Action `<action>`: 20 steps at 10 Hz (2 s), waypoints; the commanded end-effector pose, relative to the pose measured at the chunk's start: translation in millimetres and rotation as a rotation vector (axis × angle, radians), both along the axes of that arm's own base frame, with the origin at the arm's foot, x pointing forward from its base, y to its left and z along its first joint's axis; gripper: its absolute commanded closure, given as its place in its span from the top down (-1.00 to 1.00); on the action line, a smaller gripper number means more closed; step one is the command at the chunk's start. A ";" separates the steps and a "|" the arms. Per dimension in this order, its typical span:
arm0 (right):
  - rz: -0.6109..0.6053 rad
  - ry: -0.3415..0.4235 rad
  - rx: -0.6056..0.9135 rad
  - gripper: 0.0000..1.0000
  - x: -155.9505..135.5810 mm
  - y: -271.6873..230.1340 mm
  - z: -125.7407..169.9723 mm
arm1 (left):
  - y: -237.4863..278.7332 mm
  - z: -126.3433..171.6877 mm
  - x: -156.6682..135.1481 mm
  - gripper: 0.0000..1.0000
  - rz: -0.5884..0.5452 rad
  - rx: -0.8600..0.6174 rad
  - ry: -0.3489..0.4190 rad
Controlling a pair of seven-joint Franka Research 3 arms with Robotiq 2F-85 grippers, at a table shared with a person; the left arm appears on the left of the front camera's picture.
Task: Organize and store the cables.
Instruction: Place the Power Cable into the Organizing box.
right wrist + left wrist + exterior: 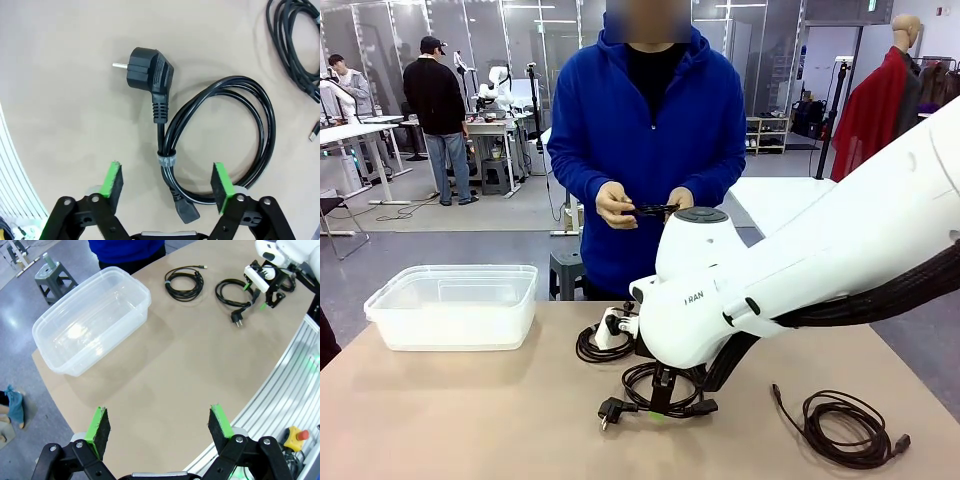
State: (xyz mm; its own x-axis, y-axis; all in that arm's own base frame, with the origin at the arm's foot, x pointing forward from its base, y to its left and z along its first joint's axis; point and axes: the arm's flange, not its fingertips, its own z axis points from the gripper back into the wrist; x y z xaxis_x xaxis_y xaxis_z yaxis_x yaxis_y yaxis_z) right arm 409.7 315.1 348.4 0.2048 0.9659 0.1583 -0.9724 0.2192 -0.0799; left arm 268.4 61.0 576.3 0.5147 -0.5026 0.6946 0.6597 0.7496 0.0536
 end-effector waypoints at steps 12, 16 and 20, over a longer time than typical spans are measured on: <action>-0.063 -0.087 0.252 1.00 -32.6 -192.0 87.9 | -113.0 24.0 28.1 1.00 -0.126 0.221 -0.109; -0.116 -0.117 0.406 1.00 -50.1 -292.0 105.4 | -206.3 20.2 38.6 1.00 -0.221 0.387 -0.165; -0.172 -0.154 0.520 1.00 -73.2 -371.1 130.7 | -279.1 1.4 51.9 1.00 -0.356 0.482 -0.256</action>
State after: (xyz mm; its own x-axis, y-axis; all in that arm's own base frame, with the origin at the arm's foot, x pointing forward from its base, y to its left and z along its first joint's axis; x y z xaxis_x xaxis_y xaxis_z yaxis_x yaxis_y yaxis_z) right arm 354.9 -48.6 491.0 0.3147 0.7300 0.6066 -0.8931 0.4442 -0.0713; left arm 310.7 -209.6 577.8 0.1246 -0.8975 0.4231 0.8006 0.3428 0.4914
